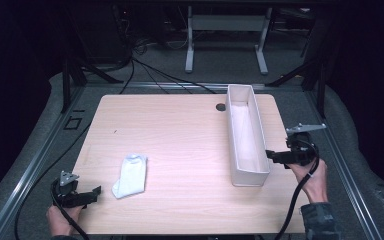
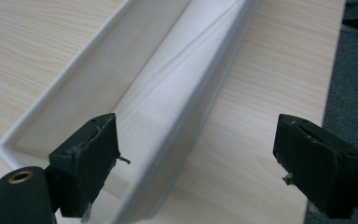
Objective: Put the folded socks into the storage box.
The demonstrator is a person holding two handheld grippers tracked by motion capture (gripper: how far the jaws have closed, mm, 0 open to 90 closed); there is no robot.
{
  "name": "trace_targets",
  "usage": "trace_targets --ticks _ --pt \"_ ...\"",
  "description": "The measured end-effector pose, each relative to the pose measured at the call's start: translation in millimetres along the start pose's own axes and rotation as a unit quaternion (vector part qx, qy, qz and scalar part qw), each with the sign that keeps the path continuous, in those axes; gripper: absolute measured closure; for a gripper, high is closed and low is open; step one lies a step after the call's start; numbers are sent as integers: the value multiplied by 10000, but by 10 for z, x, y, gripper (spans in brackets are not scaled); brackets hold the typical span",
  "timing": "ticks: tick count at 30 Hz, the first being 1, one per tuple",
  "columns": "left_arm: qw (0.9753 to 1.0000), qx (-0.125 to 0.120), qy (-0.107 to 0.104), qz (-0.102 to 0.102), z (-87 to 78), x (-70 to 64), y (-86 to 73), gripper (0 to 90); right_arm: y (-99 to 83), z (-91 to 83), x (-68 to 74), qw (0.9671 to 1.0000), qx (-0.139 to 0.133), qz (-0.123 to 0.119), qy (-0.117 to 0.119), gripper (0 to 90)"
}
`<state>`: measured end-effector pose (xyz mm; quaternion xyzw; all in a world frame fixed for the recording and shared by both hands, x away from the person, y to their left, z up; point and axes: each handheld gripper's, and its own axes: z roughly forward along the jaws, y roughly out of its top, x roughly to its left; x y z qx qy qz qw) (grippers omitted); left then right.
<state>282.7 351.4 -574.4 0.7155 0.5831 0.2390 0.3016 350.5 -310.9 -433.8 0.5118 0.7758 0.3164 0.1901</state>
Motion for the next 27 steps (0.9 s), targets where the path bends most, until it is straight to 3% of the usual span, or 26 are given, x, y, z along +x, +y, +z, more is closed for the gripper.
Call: trace_targets --ticks 5,7,9,15,18,21,23,25,27 --pt "10000 1 2 6 0 1 0 1 235 233 66 9988 470 -51 156 225" --pt "10000 2 -2 14 0 2 1 0 291 339 91 9979 627 -78 110 270" --pt "10000 0 -3 17 0 2 1 0 331 434 89 9965 788 -42 262 309" --pt "10000 1 -22 23 3 2 3 0 375 612 74 9947 1014 -37 175 447" --pt "10000 1 -23 24 2 2 2 0 356 649 37 9942 1072 85 -57 564" --pt "10000 1 -15 27 2 2 2 0 320 710 7 9923 1220 164 -164 605" --pt "10000 3 -19 27 2 2 3 1 299 735 -23 9923 1204 294 15 645" --pt "10000 0 -15 27 2 2 2 0 298 739 -25 9922 1201 320 44 649" --pt "10000 1 -23 23 3 1 2 1 307 743 10 9919 1224 320 -109 668"
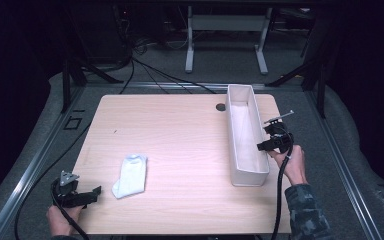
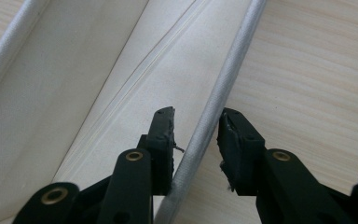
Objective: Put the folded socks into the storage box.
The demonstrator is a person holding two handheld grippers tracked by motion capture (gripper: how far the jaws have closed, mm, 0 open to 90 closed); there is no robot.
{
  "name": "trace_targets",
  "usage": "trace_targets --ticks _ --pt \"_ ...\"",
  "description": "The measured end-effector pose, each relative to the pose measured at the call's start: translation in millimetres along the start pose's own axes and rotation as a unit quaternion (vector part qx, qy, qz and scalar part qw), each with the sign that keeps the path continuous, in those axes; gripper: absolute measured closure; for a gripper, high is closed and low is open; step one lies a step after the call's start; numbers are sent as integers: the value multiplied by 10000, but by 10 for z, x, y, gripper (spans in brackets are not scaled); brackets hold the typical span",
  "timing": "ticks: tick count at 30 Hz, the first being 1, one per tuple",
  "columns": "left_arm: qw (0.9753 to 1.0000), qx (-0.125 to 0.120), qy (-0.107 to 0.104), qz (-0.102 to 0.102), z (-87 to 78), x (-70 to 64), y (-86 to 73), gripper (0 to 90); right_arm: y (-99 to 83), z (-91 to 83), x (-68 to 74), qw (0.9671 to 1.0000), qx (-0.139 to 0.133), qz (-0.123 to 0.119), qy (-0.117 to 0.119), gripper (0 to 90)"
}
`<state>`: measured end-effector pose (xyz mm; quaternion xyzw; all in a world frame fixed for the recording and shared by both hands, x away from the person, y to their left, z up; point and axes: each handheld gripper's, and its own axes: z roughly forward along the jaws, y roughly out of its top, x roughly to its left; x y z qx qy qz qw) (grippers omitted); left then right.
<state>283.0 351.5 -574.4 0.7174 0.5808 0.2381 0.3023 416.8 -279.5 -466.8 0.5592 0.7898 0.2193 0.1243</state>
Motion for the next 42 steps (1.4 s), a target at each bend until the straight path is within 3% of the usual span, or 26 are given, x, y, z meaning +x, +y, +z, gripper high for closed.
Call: trace_targets --ticks 4,8,12,17,19,21,23,24,30,36,38,39,41,42 --pt "10000 0 9 5 -1 0 0 1 -4 -3 34 9999 -8 54 -106 681" --pt "10000 0 0 1 0 0 0 1 -4 7 77 9999 -49 113 -63 689" --pt "10000 2 16 -4 -1 -2 1 0 -15 13 163 9994 -91 337 51 695" --pt "10000 4 2 2 0 -2 2 0 -65 22 336 9991 -188 339 161 679" --pt "10000 3 -1 5 1 -2 2 1 -68 30 408 9992 -211 340 42 668" --pt "10000 4 -1 7 0 -2 2 1 -79 38 468 9989 -233 347 195 653" --pt "10000 6 -5 11 0 -2 3 1 -74 43 543 9991 -217 319 156 638" --pt "10000 6 -7 14 0 -1 3 1 -75 47 561 9989 -230 333 247 632" --pt "10000 4 -4 15 0 -2 3 1 -61 72 675 9991 -262 275 204 615" --pt "10000 5 -4 20 0 -2 3 2 -33 116 790 9984 -360 313 315 626" --pt "10000 6 -8 18 0 -2 3 2 -20 129 830 9979 -365 294 456 625" --pt "10000 6 -5 20 0 -2 3 2 -13 138 863 9982 -385 298 352 623" --pt "10000 5 -6 21 0 -2 3 1 -2 146 895 9970 -364 281 626 619" --pt "10000 5 -7 23 0 -3 3 2 0 154 925 9972 -365 281 592 616"
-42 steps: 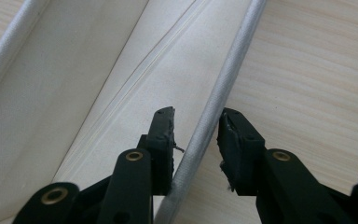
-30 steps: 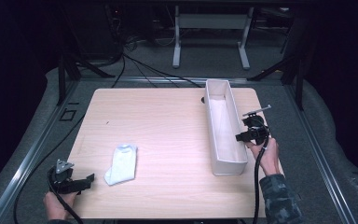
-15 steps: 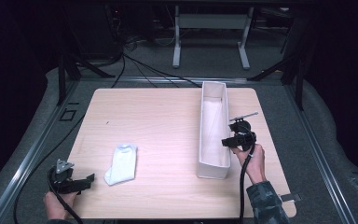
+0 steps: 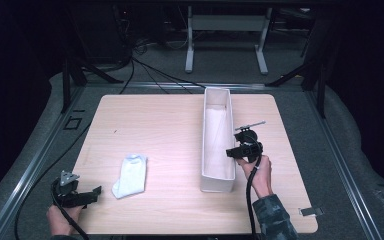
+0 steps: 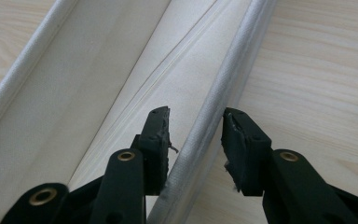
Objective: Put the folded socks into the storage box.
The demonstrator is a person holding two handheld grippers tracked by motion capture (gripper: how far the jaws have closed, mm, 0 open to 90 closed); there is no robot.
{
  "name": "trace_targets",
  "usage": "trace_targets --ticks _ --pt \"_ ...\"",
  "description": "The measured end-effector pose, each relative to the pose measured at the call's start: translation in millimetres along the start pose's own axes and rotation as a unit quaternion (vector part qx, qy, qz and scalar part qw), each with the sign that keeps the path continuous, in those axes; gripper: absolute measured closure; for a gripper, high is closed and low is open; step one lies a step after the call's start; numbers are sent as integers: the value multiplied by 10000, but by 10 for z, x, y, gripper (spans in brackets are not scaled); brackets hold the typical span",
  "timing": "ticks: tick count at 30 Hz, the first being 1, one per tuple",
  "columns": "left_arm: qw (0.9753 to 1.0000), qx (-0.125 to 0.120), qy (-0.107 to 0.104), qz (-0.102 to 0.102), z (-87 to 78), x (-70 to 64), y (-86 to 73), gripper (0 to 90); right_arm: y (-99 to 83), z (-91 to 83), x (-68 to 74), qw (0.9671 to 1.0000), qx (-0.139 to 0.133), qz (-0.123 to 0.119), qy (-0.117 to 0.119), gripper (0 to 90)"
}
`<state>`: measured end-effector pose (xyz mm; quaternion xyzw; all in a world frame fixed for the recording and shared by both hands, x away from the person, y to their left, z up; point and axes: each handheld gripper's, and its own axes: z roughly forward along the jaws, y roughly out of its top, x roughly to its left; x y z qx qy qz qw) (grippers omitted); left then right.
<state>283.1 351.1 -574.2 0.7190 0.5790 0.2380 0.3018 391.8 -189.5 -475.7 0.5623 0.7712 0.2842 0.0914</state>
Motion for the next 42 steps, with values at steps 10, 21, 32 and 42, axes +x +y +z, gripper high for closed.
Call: trace_targets --ticks 10,21,32,42 --pt "10000 -1 -1 1 1 -1 0 2 -21 70 200 9999 -141 -43 55 587" --pt "10000 11 0 15 1 1 2 1 15 141 388 9996 -134 -154 174 564" --pt "10000 3 -6 9 5 -1 5 2 58 184 479 9994 -81 -289 174 549" --pt "10000 0 -7 9 3 -5 3 3 2 225 602 9983 -175 -299 470 592"
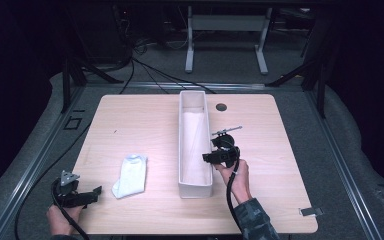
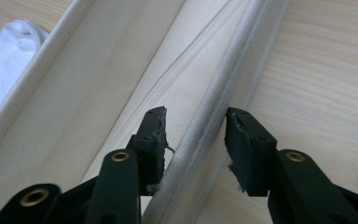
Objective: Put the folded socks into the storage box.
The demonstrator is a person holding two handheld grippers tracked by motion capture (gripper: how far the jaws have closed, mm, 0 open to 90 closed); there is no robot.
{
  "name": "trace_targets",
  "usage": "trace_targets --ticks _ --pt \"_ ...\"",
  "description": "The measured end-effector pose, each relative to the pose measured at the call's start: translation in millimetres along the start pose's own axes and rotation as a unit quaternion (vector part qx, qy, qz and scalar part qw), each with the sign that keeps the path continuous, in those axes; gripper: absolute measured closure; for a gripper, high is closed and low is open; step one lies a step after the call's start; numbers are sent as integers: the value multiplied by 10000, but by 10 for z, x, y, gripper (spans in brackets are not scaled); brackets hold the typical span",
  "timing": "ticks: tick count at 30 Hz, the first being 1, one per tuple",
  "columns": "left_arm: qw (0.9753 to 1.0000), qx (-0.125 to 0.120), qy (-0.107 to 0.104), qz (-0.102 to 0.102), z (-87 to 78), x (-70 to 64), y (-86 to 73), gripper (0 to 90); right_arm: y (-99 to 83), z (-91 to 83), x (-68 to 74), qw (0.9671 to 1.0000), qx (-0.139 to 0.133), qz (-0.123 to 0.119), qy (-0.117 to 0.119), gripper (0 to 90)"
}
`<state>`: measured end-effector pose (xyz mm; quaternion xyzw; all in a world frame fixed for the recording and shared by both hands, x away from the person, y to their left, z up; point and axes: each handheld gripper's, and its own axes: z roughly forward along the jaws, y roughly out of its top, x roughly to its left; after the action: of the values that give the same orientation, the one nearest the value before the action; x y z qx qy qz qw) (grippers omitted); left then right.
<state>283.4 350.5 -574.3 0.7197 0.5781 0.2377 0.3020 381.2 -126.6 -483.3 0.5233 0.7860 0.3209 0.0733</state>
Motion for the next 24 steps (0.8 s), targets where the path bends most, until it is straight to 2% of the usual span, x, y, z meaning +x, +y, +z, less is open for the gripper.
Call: trace_targets --ticks 3,5,7,14,15,17,19,21,22,24 --pt "10000 1 -3 8 -1 0 -1 3 -11 54 51 9999 5 8 168 611" --pt "10000 2 3 5 -2 -1 -2 3 -21 75 81 10000 10 28 85 611" --pt "10000 2 -3 6 -1 0 -1 3 -46 112 136 9997 55 25 222 584" --pt "10000 6 2 5 -3 -2 -2 3 -98 87 357 9996 30 -214 163 550" --pt "10000 7 2 4 -3 -2 -2 3 -99 94 370 9995 38 -214 217 545" --pt "10000 7 1 3 -3 -2 -2 3 -92 106 409 9996 52 -233 127 534" --pt "10000 8 0 5 -3 -2 -2 3 -85 126 418 9990 41 -237 370 523" --pt "10000 12 -3 5 -3 -1 -1 3 -78 148 450 9992 28 -208 335 506" --pt "10000 7 -6 4 -3 -1 -1 3 -73 156 456 9989 30 -236 407 497" --pt "10000 12 -8 14 -2 2 1 2 -68 137 462 9991 -33 -251 334 449"
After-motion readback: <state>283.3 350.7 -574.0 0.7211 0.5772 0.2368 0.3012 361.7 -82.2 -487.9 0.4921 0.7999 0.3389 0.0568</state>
